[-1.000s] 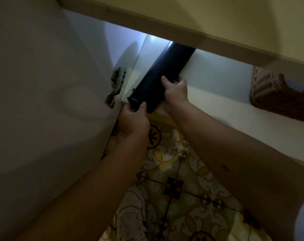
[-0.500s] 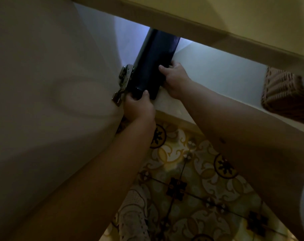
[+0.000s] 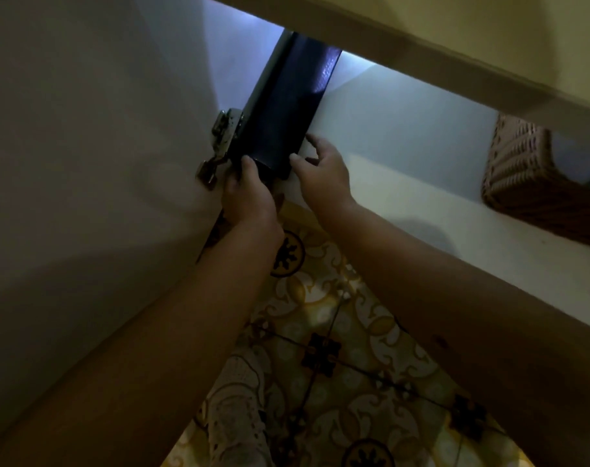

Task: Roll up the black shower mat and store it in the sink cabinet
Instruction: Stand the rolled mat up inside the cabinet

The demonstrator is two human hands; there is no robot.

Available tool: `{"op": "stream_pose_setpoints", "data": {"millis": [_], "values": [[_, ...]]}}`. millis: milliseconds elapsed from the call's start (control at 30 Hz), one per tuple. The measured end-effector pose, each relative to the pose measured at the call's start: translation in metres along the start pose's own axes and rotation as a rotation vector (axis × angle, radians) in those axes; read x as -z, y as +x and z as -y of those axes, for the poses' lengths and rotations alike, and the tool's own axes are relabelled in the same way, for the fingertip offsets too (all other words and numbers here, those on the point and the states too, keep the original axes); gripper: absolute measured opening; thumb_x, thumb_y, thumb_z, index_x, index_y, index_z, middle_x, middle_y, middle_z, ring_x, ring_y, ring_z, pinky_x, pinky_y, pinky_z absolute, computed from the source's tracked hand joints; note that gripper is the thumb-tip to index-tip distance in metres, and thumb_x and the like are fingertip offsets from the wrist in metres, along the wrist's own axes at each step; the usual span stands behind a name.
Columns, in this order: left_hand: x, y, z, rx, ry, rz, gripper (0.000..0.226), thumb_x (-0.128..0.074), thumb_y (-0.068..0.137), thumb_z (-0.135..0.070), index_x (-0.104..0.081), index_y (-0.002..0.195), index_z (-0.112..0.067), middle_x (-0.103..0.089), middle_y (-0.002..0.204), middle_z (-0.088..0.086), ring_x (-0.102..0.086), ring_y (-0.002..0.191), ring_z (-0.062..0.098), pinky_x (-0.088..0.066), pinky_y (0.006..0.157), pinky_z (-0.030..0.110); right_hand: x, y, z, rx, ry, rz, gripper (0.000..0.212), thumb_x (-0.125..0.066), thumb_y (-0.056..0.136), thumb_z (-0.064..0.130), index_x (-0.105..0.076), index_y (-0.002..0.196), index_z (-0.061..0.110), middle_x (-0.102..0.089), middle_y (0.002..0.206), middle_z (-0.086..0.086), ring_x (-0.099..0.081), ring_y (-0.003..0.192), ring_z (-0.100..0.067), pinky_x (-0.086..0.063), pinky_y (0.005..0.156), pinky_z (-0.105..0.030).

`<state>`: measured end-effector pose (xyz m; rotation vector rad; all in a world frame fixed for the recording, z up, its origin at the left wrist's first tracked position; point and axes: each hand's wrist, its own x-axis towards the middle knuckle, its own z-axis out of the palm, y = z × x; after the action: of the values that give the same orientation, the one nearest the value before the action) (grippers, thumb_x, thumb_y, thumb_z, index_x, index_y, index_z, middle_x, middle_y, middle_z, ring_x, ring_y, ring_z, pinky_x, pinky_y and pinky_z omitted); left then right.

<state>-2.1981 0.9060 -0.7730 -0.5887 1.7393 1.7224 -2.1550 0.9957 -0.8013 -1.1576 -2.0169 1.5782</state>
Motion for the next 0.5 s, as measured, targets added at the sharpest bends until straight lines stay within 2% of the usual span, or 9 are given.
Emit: {"op": "stream_pose_setpoints", "data": {"millis": [100,167,300,367,433,500], "values": [[-0.003,0.000,-0.001,-0.071,0.136,0.026,0.048,-0.045,0.090,-0.051,-0.057,0.129,-0.026,-0.061,0.128,0.005,-0.058,0.115,0.026,-0.044,0.101,0.048,-0.007,-0.002,0.004,-0.007,-0.005,0.085,0.058,-0.058,0.092,0.032,-0.037,0.144,0.017,-0.041,0.149,-0.007,-0.041,0.132,-0.020,-0.034,0.103,-0.026],[-0.004,-0.002,0.000,-0.137,0.226,0.023,0.045,-0.045,0.094,-0.045,-0.054,0.134,-0.025,-0.059,0.132,0.004,-0.055,0.118,0.023,-0.041,0.104,0.047,-0.013,0.002,0.006,-0.045,-0.040,0.128,0.063,-0.060,0.091,0.035,-0.035,0.145,0.016,-0.043,0.147,-0.009,-0.041,0.132,-0.021,-0.032,0.100,-0.022],[-0.009,-0.003,-0.004,-0.195,0.222,0.097,0.044,-0.047,0.097,-0.030,-0.048,0.139,-0.018,-0.057,0.133,0.008,-0.056,0.117,0.021,-0.046,0.101,0.039,-0.018,0.013,0.013,-0.079,-0.021,0.133,0.068,-0.065,0.088,0.028,-0.032,0.145,0.012,-0.046,0.144,-0.012,-0.042,0.130,-0.024,-0.036,0.106,-0.033],[-0.009,-0.001,-0.005,-0.197,0.206,0.130,0.044,-0.048,0.097,-0.025,-0.046,0.141,-0.016,-0.057,0.134,0.009,-0.057,0.118,0.021,-0.047,0.099,0.035,-0.018,0.018,0.014,-0.098,0.018,0.136,0.067,-0.066,0.088,0.025,-0.032,0.145,0.011,-0.048,0.141,-0.012,-0.044,0.128,-0.024,-0.037,0.105,-0.032],[-0.006,0.001,-0.003,-0.196,0.192,0.161,0.046,-0.049,0.097,-0.024,-0.043,0.142,-0.016,-0.055,0.136,0.009,-0.056,0.119,0.021,-0.046,0.102,0.039,-0.018,0.019,0.013,-0.090,-0.027,0.133,0.066,-0.065,0.088,0.029,-0.033,0.144,0.014,-0.049,0.141,-0.010,-0.045,0.127,-0.023,-0.036,0.101,-0.028],[-0.003,0.001,-0.001,-0.200,0.182,0.184,0.047,-0.050,0.097,-0.025,-0.043,0.142,-0.017,-0.054,0.137,0.009,-0.055,0.121,0.023,-0.046,0.103,0.043,-0.016,0.017,0.010,-0.056,-0.115,0.117,0.067,-0.062,0.089,0.034,-0.033,0.145,0.015,-0.046,0.145,-0.009,-0.043,0.129,-0.023,-0.036,0.104,-0.030]]}}
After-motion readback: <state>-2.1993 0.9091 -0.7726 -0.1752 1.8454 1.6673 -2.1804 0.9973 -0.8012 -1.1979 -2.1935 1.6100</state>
